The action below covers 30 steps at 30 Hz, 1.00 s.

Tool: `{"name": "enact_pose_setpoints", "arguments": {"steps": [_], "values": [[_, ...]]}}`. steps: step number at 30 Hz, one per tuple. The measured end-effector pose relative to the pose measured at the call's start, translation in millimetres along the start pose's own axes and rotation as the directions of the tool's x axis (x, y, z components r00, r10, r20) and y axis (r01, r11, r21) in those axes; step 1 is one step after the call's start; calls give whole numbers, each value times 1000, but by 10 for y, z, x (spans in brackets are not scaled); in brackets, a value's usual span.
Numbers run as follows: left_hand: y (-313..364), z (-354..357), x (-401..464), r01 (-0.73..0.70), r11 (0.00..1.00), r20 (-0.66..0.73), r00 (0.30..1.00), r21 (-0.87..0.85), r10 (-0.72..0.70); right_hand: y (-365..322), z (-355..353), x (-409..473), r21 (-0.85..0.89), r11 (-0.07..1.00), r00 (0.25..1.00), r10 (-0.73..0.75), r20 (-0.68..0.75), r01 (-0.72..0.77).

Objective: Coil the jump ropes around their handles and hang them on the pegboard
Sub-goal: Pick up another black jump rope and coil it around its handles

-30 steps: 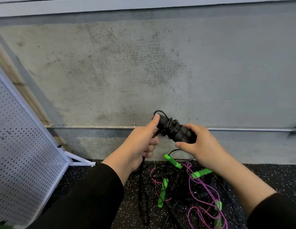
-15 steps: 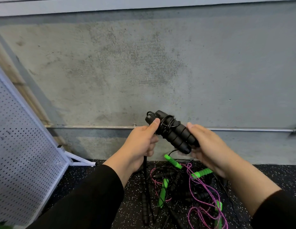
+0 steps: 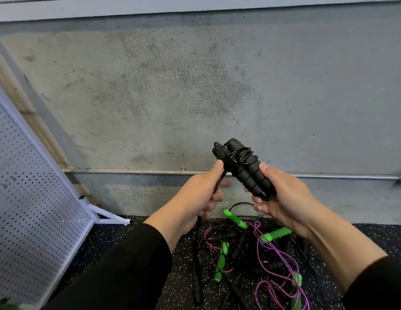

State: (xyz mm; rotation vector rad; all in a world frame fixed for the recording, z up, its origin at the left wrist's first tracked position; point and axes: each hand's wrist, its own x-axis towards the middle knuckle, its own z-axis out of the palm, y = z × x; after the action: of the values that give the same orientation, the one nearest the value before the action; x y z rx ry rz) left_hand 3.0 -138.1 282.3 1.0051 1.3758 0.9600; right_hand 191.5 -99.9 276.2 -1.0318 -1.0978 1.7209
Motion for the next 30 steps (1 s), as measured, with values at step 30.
{"name": "enact_pose_setpoints", "arguments": {"steps": [30], "values": [[-73,-45,30,160,953,-55,982,-257,-180,229,195,-62,-953,-150,858,-416,301,262]]}}
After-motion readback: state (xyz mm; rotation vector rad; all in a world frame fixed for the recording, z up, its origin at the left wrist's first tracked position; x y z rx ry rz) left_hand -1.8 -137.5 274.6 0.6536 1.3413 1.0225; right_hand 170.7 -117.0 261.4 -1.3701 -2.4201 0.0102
